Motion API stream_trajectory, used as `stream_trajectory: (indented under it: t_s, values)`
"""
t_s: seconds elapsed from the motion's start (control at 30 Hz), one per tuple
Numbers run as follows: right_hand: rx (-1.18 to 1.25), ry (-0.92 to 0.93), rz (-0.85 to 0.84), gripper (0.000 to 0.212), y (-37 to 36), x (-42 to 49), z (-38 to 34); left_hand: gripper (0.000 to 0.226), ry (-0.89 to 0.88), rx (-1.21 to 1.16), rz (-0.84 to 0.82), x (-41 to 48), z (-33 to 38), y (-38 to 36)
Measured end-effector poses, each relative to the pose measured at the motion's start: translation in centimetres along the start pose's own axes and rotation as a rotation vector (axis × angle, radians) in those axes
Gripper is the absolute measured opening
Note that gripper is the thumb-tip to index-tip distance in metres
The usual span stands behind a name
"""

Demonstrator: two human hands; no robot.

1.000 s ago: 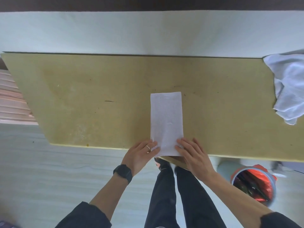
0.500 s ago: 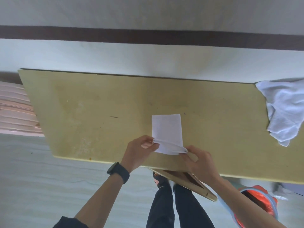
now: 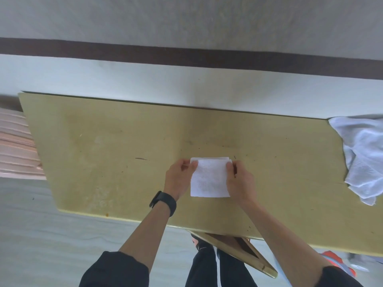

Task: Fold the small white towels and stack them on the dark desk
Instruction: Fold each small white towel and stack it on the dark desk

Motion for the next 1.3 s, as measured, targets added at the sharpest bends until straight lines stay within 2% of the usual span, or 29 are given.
stream_trajectory:
  t_s: [0.33,0.63,0.83,0.9,0.97,1.07,1.13,1.2,1.3]
  values:
    - [-0.199,0.014,0.119,0.030,-0.8,0.8,0.1,0.030,0.041,0.124,0.049,0.8,-0.1,-0.7]
    - [-0.240,-0.036,0.155,0.033,-1.0,1.2,-0.2,0.021,0.050,0.220,0.094,1.0,0.3,-1.0]
    - [-0.259,-0.084,0.185,0.035,-0.5,1.2,0.0,0.027,0.050,0.287,0.106,0.7,0.8,-0.7]
    - [-0.265,-0.080,0.207,0.033,0.3,0.8,0.3,0.030,-0.019,0.414,0.111,0.2,0.9,-0.5]
    - [-0.261,-0.031,0.257,0.030,0.9,0.0,1.1,0.036,-0.188,0.588,0.169,-0.8,0.5,-0.5]
    - [-0.291,0.219,0.342,0.030,0.3,-1.9,2.2,0.048,-0.567,0.760,0.222,-2.2,-0.6,-1.4]
    - [-0.352,0.384,0.344,0.035,-0.9,-2.6,2.7,0.053,-0.729,0.839,0.178,-2.5,-1.6,-2.5]
    - [-0.424,0.467,0.301,0.046,-2.1,-2.2,2.9,0.057,-0.762,0.928,0.095,-2.1,-2.3,-3.4]
    - [-0.570,0.461,0.179,0.059,-3.1,-0.8,3.4,0.062,-0.678,0.980,0.008,-1.0,-3.6,-3.9]
Point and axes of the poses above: each hand's wrist, its own x-axis towards the middle knuckle, its own y-axis out of the back of the hand, z = x × y, the point moved 3 cm from there along x, towards the middle knuckle, and after that the axes turned 6 degrees about -y, right-handed, at the moved point
